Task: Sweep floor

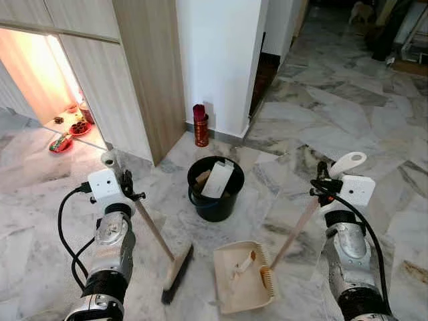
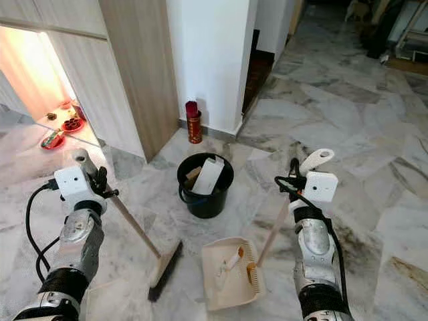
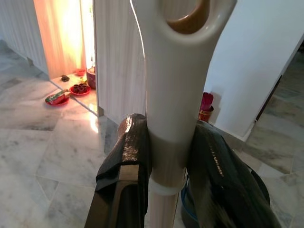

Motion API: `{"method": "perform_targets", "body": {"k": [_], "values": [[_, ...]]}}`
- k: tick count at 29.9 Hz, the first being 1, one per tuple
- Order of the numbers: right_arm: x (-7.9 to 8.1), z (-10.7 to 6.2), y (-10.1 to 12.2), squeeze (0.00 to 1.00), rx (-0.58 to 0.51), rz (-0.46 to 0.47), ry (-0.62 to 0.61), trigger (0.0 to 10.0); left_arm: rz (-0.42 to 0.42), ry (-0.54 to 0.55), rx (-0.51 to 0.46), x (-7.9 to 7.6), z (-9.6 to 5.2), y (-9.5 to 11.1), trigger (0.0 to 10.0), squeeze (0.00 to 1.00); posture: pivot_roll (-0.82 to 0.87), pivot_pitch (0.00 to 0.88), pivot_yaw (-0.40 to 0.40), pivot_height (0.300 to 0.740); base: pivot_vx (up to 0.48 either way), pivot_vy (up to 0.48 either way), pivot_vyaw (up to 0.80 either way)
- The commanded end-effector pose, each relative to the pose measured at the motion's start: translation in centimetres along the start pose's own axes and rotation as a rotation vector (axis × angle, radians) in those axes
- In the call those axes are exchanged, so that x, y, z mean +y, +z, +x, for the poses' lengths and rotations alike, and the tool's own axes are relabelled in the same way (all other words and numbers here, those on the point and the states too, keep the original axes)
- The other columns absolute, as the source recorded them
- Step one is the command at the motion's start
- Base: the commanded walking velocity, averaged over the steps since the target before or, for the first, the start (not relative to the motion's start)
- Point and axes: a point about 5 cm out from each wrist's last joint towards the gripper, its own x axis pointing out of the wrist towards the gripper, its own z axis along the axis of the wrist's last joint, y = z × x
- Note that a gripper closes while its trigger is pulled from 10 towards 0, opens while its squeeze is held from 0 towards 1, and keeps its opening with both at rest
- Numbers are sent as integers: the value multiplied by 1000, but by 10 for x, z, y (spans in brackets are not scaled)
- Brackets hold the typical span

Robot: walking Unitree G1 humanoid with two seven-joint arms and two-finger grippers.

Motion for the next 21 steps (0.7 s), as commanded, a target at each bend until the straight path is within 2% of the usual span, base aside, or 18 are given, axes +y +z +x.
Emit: {"method": "perform_targets", "body": {"k": [1, 8, 21], "values": [[-3, 3, 6, 0, -36, 7, -14, 10000, -21, -2, -49, -1, 6, 10, 10000, 0, 0, 0, 17, 740, 0, 0, 0], [-3, -4, -4, 0, -21, 12, -21, 10000, -19, -5, -49, 2, 6, 9, 10000, 0, -6, 0, 32, 740, 0, 0, 0], [-6, -14, -20, 0, 32, 19, -31, 10000, -16, -28, -24, -1, 1, -2, 10000, 0, -2, 0, 31, 740, 0, 0, 0]]}}
